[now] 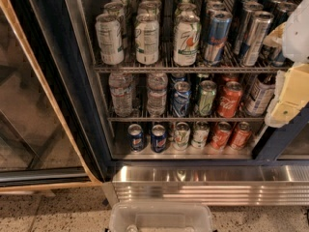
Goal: Pick redbull can from top shelf of fridge
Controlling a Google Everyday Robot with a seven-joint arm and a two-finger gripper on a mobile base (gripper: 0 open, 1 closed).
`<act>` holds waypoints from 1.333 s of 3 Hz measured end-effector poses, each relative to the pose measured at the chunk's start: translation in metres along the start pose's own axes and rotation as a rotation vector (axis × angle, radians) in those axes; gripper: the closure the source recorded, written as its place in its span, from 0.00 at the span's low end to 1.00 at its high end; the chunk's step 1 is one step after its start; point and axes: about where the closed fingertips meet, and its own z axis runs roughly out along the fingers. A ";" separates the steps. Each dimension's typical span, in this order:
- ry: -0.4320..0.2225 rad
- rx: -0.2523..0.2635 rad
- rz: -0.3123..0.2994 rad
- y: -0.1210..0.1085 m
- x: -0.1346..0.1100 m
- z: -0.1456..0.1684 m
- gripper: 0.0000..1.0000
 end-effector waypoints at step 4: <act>-0.258 0.098 0.182 -0.010 -0.004 0.022 0.00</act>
Offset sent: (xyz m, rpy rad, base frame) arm 0.0014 0.0004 -0.0067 0.0367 -0.0083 -0.0177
